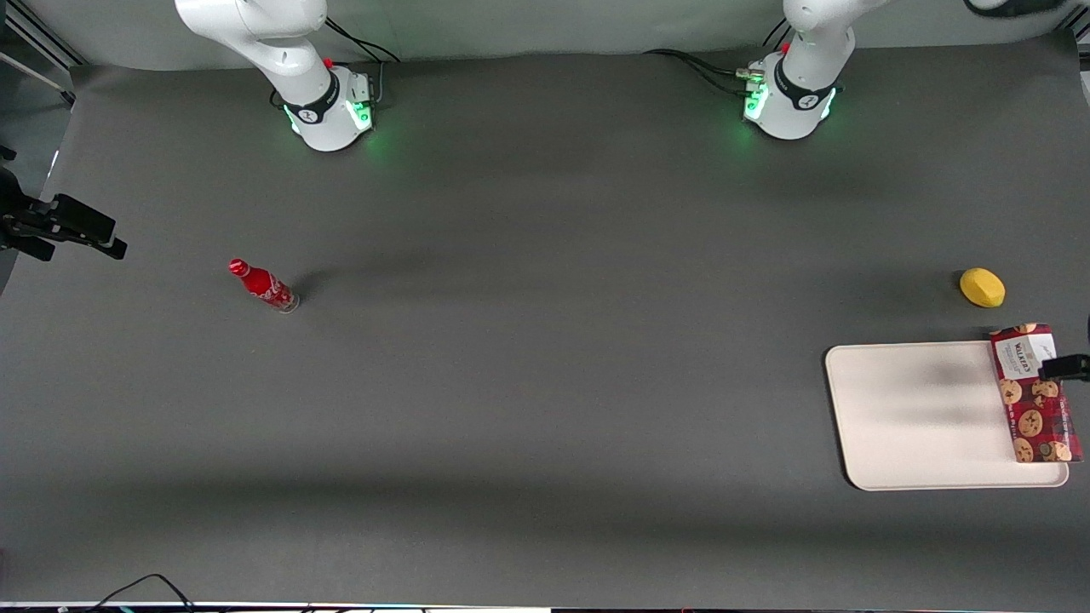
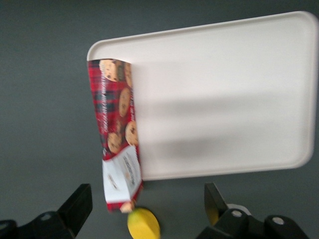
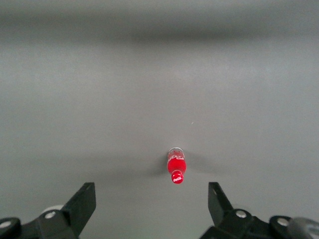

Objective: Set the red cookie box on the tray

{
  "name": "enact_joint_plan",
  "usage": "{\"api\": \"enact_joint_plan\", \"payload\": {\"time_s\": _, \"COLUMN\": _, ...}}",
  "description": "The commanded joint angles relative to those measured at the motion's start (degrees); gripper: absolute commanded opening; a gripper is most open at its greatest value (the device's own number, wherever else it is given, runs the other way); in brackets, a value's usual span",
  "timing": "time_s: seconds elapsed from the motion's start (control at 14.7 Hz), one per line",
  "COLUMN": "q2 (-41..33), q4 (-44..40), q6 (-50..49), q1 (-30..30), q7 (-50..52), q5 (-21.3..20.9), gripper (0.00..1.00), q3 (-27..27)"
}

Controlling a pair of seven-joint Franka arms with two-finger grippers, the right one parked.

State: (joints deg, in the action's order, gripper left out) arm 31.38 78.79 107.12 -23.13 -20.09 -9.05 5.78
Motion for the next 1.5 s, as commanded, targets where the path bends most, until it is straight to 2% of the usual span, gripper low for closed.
{"api": "enact_joint_plan", "payload": {"time_s": 0.0, "q2": -12.27, "q4": 7.76, "q6": -6.12, "q1": 6.32, "q7": 9.24, "q5": -0.88, "gripper": 1.00, "q3": -0.51}}
{"api": "enact_joint_plan", "payload": {"time_s": 0.2, "q2": -23.43, "q4": 17.43, "q6": -7.00, "q1": 12.21, "q7": 20.40, "q5": 0.86, "gripper": 1.00, "q3": -0.33}}
{"api": "enact_joint_plan", "payload": {"time_s": 0.34, "q2": -28.37, "q4": 21.48, "q6": -8.85, "q1": 13.80, "q7": 24.38, "q5": 5.52, "gripper": 1.00, "q3": -0.33}}
{"api": "enact_joint_plan", "payload": {"time_s": 0.54, "q2": -36.80, "q4": 30.08, "q6": -7.27, "q1": 18.45, "q7": 29.38, "q5": 5.71, "gripper": 1.00, "q3": -0.24}}
{"api": "enact_joint_plan", "payload": {"time_s": 0.61, "q2": -38.57, "q4": 30.63, "q6": -7.88, "q1": 19.86, "q7": 30.45, "q5": 5.71, "gripper": 1.00, "q3": -0.24}}
{"api": "enact_joint_plan", "payload": {"time_s": 1.29, "q2": -38.24, "q4": 24.76, "q6": -11.22, "q1": 20.93, "q7": 26.59, "q5": 6.76, "gripper": 1.00, "q3": 2.91}}
{"api": "enact_joint_plan", "payload": {"time_s": 1.36, "q2": -36.93, "q4": 23.10, "q6": -12.01, "q1": 20.84, "q7": 26.68, "q5": 8.42, "gripper": 1.00, "q3": 2.83}}
{"api": "enact_joint_plan", "payload": {"time_s": 1.43, "q2": -35.78, "q4": 22.21, "q6": -12.54, "q1": 20.41, "q7": 25.89, "q5": 13.13, "gripper": 1.00, "q3": 2.14}}
